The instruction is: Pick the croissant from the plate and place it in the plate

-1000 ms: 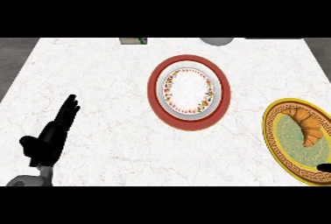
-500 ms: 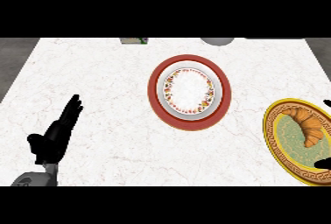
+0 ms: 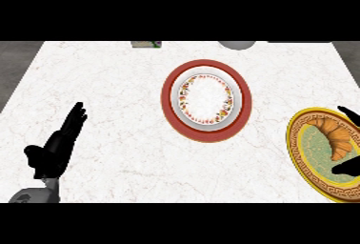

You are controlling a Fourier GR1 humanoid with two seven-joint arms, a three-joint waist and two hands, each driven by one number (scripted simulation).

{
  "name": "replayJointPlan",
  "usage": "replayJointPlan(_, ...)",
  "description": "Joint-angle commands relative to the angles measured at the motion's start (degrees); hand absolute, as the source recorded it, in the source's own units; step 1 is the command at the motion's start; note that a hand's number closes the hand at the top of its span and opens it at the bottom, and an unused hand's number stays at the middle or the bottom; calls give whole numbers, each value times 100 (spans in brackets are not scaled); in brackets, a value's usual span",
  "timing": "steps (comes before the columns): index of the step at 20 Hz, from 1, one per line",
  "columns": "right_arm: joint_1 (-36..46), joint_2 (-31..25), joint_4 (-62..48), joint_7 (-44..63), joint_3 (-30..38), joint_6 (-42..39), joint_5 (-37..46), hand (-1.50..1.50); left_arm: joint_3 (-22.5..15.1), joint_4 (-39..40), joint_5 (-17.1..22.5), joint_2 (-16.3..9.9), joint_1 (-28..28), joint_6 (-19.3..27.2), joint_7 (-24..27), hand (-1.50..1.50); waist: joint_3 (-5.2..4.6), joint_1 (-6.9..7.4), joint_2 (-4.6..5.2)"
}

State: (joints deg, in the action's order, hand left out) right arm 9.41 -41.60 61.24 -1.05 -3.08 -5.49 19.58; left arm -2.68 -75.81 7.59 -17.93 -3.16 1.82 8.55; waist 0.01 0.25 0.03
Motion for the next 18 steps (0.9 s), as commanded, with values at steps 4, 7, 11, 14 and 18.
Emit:
replayJointPlan(4, 202, 434, -496, 123, 62, 247, 756, -150, 293, 35, 1, -65, -79, -402, -157, 0, -2, -17, -4)
replayJointPlan(7, 880, 604, -1457, -205, 225, 212, 1084, -150, 134, -314, -312, 283, 180, -118, -143, 0, 1, 14, 1)
replayJointPlan(11, 1027, 688, -2252, -1020, 344, 174, 1053, 150, 161, -10, -415, 347, 185, -188, 184, 0, 2, 28, 7)
replayJointPlan(14, 1105, 795, -2267, -1298, 150, 342, 1345, 150, 484, 79, -162, 135, -300, -363, -240, 0, 2, 20, 9)
replayJointPlan(18, 1220, 741, -2565, -1639, 299, 259, 1405, 150, 453, 493, -496, 325, -289, -228, 257, 0, 0, -1, 9)
